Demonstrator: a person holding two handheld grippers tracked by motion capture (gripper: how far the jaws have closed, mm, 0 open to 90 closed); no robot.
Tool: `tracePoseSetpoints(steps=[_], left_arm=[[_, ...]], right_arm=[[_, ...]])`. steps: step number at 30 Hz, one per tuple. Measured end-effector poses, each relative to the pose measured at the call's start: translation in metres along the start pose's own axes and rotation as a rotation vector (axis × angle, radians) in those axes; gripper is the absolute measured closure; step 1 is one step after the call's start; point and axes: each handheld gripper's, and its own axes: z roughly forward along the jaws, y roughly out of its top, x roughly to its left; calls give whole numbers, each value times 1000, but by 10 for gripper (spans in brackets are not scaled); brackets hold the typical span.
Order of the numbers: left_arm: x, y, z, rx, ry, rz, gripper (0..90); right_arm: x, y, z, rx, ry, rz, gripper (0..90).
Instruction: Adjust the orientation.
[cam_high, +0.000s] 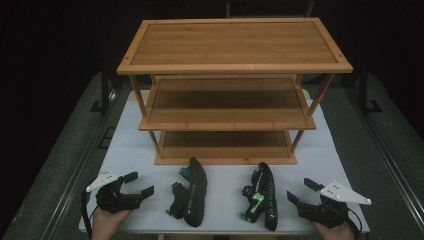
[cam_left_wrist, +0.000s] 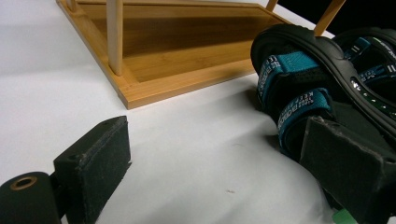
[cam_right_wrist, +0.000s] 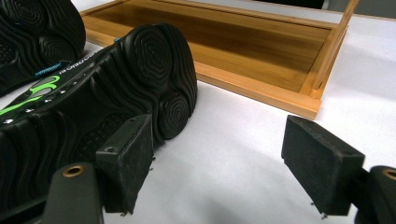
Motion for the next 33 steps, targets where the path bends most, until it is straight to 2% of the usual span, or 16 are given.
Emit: tracePoseSetpoints(steps=[6,8,15,18,19,20,22,25,26,30,33], left_arm=[[-3,0,3,10,-3,9,84],[-4,-1,3,7,-12,10,113],[-11,1,8,22,-21,37,138],[-16,0,13,48,-47,52,152],[-16,0,13,48,-47,52,198],[-18,-1,13,48,-67,67,198],[-22,1,13,26,-96,64,227],[-25,3,13,11,-113,63,254],[-27,3,13,1,-134,61,271],[-36,6,17,-28,-171,68,361],[-40,8,21,-33,-191,72,389]], right_arm=[[1,1,-1,-2,3,-1,244],[2,1,0,-1,4,-2,244],[3,2,-1,-2,2,-10,245],[2,3,-2,-5,-1,-5,245],[2,3,-2,-5,-1,-5,245],[3,3,-2,-6,-1,-7,244],[4,4,-1,-8,0,-14,244],[5,4,-2,-7,0,-14,244],[5,4,-2,-7,-1,-14,244],[4,3,-2,-8,-5,-11,244],[5,3,-2,-8,-5,-11,244]])
